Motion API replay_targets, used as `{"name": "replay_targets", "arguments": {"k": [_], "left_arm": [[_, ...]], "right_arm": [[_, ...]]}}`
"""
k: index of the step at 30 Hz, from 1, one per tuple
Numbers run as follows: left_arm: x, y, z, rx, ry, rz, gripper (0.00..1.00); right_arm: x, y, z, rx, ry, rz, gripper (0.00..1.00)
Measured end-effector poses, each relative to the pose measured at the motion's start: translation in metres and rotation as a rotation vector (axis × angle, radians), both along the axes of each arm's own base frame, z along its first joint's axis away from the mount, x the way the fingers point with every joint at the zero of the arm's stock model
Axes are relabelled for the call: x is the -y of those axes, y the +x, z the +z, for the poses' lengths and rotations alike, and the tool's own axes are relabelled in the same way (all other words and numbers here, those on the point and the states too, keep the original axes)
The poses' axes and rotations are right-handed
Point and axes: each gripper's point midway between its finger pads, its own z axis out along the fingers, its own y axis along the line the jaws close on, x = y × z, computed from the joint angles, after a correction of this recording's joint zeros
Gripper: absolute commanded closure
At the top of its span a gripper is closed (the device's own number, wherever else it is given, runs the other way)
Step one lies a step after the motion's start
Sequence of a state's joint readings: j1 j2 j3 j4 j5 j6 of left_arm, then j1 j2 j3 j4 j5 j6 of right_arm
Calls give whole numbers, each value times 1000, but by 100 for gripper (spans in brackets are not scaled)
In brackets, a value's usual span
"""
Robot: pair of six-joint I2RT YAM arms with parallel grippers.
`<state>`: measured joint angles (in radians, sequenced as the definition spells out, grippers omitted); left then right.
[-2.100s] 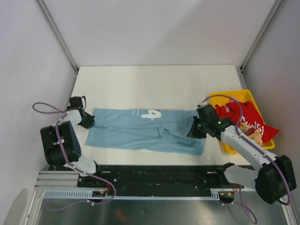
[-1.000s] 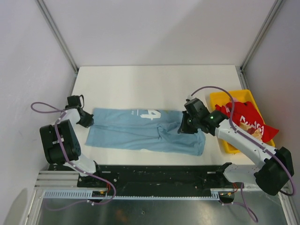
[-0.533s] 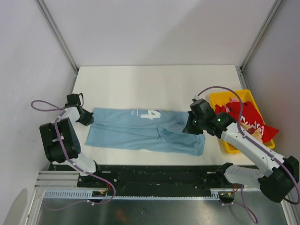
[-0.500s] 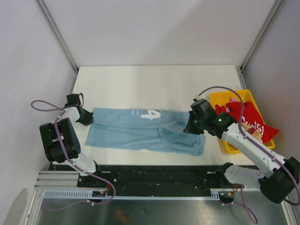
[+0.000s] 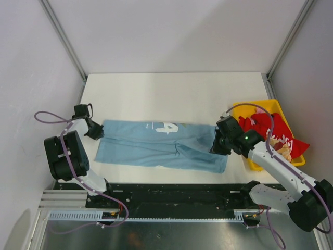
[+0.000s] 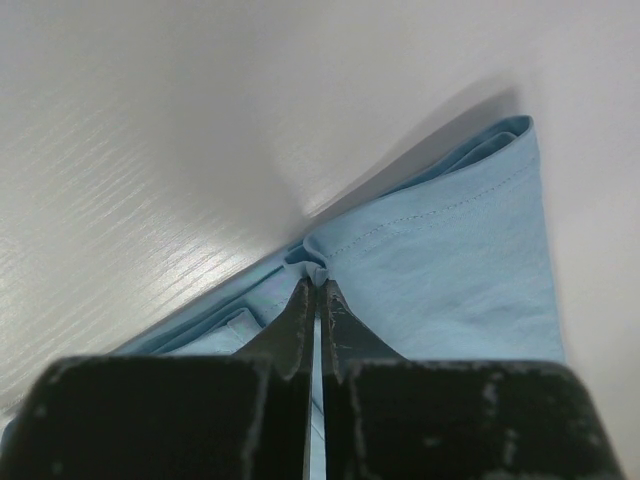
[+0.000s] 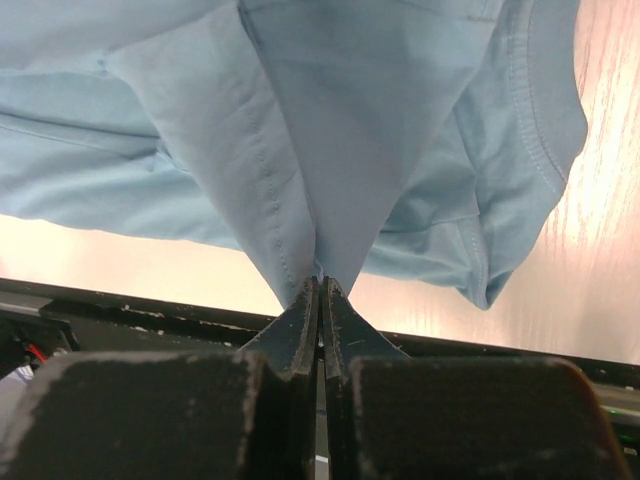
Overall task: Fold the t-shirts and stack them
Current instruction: Fold the other side of the tshirt into a rectangle
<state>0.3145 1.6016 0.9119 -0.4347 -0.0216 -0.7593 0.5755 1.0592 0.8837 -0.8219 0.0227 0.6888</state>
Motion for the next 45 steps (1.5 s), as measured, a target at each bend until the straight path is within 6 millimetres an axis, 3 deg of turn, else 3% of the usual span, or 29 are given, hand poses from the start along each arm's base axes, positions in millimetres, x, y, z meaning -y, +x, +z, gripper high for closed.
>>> {"name": "replay_targets", "arguments": {"k": [3, 8, 12, 15, 19, 22, 26, 30, 34, 38, 45], "left_arm": [[0, 0, 0, -1, 0, 0, 97], [2, -6, -6, -17, -2, -7, 56], [2, -8, -6, -18, 2, -23, 42], [1, -6, 3, 8, 17, -31, 42], [-3, 3, 25, 62, 54, -63, 51], [-6, 24, 43, 103, 94, -118, 55], [3, 61, 55, 142, 140, -231, 60], [32, 84, 42, 124, 133, -367, 62], [59, 85, 14, 62, 104, -453, 63], [60, 78, -10, -10, 91, -457, 63], [54, 80, -10, -7, 63, -382, 63]], "right_arm": [[1, -7, -16, -34, -2, 10, 93], [6, -21, -41, -96, -17, 19, 68], [15, -11, -39, -87, 11, -28, 59], [20, 0, -28, -54, 31, -57, 59], [8, 21, -12, 6, 75, -44, 62], [-1, 39, -10, 24, 87, -39, 63], [-2, 61, -24, 14, 79, -56, 64], [13, 81, -41, -4, 60, -114, 65], [32, 101, -51, -10, 33, -181, 65], [48, 123, -54, 11, -12, -231, 65], [66, 150, -64, 33, -100, -273, 66]]}}
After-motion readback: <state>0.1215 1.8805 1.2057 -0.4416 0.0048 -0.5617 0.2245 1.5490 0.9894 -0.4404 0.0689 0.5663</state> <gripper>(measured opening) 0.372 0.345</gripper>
